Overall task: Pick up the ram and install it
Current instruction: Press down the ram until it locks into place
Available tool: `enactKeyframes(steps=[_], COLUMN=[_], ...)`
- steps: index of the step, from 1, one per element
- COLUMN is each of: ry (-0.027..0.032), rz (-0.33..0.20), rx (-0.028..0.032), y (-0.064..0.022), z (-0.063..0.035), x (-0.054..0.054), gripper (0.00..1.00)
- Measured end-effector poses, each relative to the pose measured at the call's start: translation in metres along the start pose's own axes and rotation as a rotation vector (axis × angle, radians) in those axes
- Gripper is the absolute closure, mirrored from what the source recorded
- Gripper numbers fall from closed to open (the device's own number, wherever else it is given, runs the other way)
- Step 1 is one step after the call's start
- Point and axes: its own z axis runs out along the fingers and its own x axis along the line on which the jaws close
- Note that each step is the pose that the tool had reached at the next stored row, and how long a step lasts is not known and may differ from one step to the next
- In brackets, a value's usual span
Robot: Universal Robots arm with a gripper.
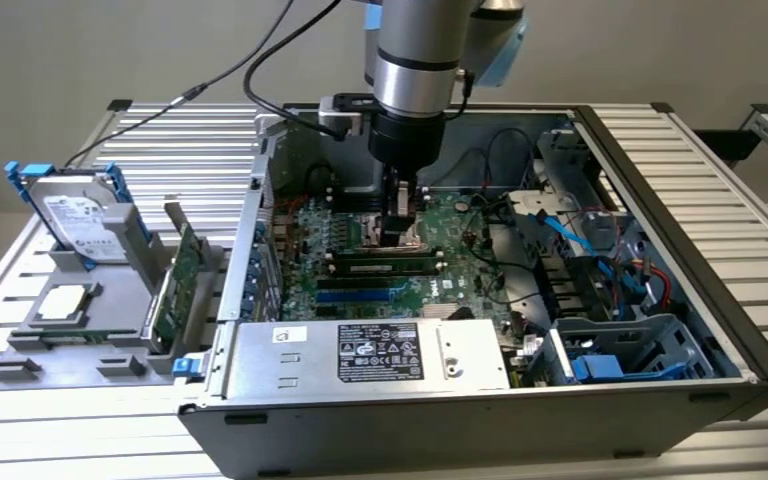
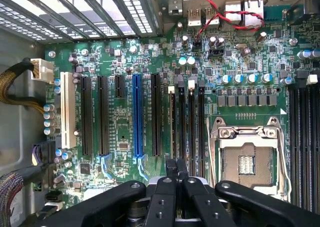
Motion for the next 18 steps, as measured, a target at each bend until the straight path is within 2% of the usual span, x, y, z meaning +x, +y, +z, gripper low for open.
enactKeyframes(steps=[12, 18], ry=[0.0001, -0.0071], rz=[0.0, 0.093], rx=[0.0, -0.011], y=[0.0, 0.0], z=[0.0, 0.0002], x=[0.0001, 0.0001], gripper=[0.89, 0.89])
